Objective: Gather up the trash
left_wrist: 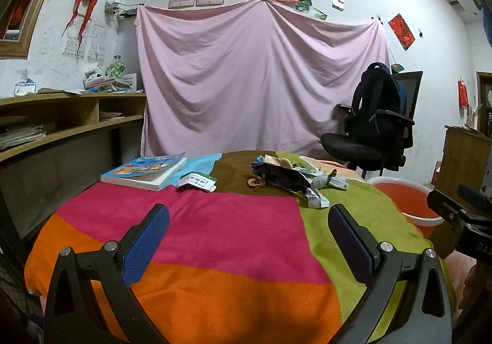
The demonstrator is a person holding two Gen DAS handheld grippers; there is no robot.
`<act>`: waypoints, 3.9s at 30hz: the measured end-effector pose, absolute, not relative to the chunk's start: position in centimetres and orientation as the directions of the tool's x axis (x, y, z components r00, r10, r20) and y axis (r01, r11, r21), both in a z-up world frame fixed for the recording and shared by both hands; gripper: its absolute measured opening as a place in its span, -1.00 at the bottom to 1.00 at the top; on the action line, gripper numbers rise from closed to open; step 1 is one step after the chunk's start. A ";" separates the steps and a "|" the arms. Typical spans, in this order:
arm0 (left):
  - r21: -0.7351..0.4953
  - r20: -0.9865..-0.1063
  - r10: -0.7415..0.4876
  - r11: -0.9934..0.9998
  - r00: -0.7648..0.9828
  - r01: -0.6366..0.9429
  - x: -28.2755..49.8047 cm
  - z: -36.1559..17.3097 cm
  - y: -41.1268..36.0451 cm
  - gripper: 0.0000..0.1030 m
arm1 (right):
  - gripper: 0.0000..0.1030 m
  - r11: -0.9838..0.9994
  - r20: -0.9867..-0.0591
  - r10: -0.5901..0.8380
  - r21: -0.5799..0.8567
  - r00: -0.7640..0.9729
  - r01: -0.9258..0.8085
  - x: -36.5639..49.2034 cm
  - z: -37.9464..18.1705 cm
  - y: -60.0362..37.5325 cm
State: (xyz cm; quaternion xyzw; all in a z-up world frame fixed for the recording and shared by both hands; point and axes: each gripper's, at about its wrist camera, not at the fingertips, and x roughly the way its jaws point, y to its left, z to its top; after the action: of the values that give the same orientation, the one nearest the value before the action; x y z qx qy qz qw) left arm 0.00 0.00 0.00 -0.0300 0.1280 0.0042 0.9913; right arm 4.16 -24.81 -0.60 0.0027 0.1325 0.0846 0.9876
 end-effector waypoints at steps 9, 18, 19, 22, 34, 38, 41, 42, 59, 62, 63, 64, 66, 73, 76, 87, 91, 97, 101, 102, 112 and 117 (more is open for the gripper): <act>-0.057 -0.254 0.000 0.998 0.967 -0.015 0.0 0.0 0.0 0.96 | 1.00 0.986 -0.262 0.168 0.028 0.950 -0.166 4.1 -0.6 -24.8; -0.057 -0.253 0.001 0.998 0.967 -0.016 0.0 0.0 0.0 0.96 | 1.00 0.986 -0.263 0.168 0.028 0.950 -0.166 4.2 -0.6 -24.8; -0.058 -0.253 0.000 0.998 0.967 -0.015 0.0 0.0 0.0 0.96 | 1.00 0.986 -0.263 0.168 0.028 0.950 -0.166 4.2 -0.6 -24.8; -0.057 -0.253 0.001 0.998 0.967 -0.016 0.0 0.0 0.0 0.96 | 1.00 0.986 -0.263 0.168 0.028 0.950 -0.167 4.2 -0.7 -24.7; -0.057 -0.254 0.001 0.998 0.967 -0.016 0.0 0.0 0.0 0.96 | 1.00 0.986 -0.263 0.168 0.028 0.950 -0.167 4.2 -0.7 -24.9; -0.057 -0.254 0.002 0.998 0.967 -0.017 0.0 0.0 0.0 0.96 | 1.00 0.985 -0.262 0.170 0.029 0.950 -0.168 4.2 -0.6 -25.0; -0.059 -0.255 0.008 0.998 0.967 -0.023 0.0 0.0 0.0 0.96 | 1.00 0.984 -0.257 0.176 0.031 0.950 -0.174 4.1 -0.6 -24.1; -0.059 -0.255 0.010 0.998 0.967 -0.026 0.0 0.1 0.0 0.96 | 1.00 0.984 -0.255 0.179 0.029 0.950 -0.177 4.1 -0.4 -24.1; -0.075 -0.147 0.134 0.986 0.980 -0.146 3.0 5.0 3.4 0.96 | 1.00 0.961 -0.136 0.272 -0.004 0.953 -0.275 8.1 3.8 -23.0; -0.059 -0.114 0.150 0.986 0.982 -0.158 4.4 5.9 4.1 0.96 | 1.00 0.954 -0.107 0.299 -0.008 0.948 -0.301 9.5 4.7 -22.0; -0.050 -0.103 0.154 0.986 0.983 -0.160 4.9 6.1 4.4 0.96 | 1.00 0.950 -0.099 0.308 -0.014 0.946 -0.311 10.2 4.9 -21.5; -0.044 -0.098 0.156 0.986 0.983 -0.161 5.3 6.2 4.5 0.96 | 1.00 0.948 -0.096 0.315 -0.019 0.944 -0.318 10.6 5.1 -21.1; -0.027 -0.090 0.160 0.986 0.983 -0.163 6.1 6.3 5.0 0.96 | 1.00 0.942 -0.090 0.330 -0.029 0.940 -0.333 11.6 5.4 -19.9; 0.031 -0.151 0.152 0.988 0.977 -0.149 9.3 4.9 6.8 0.96 | 1.00 0.923 -0.153 0.375 -0.034 0.914 -0.384 15.4 4.9 -16.8; 0.026 -0.235 0.137 0.991 0.962 -0.135 11.0 3.8 7.5 0.96 | 1.00 0.911 -0.227 0.399 -0.014 0.889 -0.412 17.2 4.1 -16.0; -0.131 -0.528 -0.016 0.989 0.849 -0.063 17.5 1.0 10.3 0.80 | 0.98 0.866 -0.468 0.452 0.025 0.760 -0.500 21.0 0.9 -13.5; -0.151 -0.608 -0.062 0.988 0.792 -0.038 19.4 0.0 10.5 0.54 | 0.69 0.846 -0.544 0.466 0.043 0.697 -0.531 22.0 -0.4 -12.6; -0.152 -0.674 -0.072 0.988 0.735 -0.042 21.0 -0.9 10.7 0.54 | 0.53 0.835 -0.612 0.471 0.076 0.635 -0.546 22.7 -1.8 -12.1; -0.147 -0.708 -0.078 0.988 0.702 -0.038 22.0 -1.4 10.7 0.45 | 0.35 0.835 -0.649 0.467 0.099 0.601 -0.542 23.4 -2.5 -12.0; -0.146 -0.718 -0.079 0.989 0.692 -0.038 22.1 -1.5 10.7 0.37 | 0.30 0.833 -0.657 0.468 0.106 0.591 -0.542 23.6 -2.7 -12.0; -0.111 -0.736 -0.056 0.993 0.675 -0.038 22.1 -1.9 10.5 -0.10 | -0.03 0.825 -0.655 0.493 0.144 0.573 -0.546 23.6 -2.7 -12.4; -0.038 -0.747 -0.016 0.999 0.664 -0.020 22.0 -2.2 9.5 -0.15 | -0.03 0.825 -0.633 0.501 0.145 0.590 -0.546 23.1 -2.3 -12.5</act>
State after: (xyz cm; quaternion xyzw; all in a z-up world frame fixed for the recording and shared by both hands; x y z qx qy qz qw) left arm 22.05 9.47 -2.21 -0.0215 0.4096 0.0011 0.9120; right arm 23.12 -12.55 -2.31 -0.0322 0.3446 0.2937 0.8910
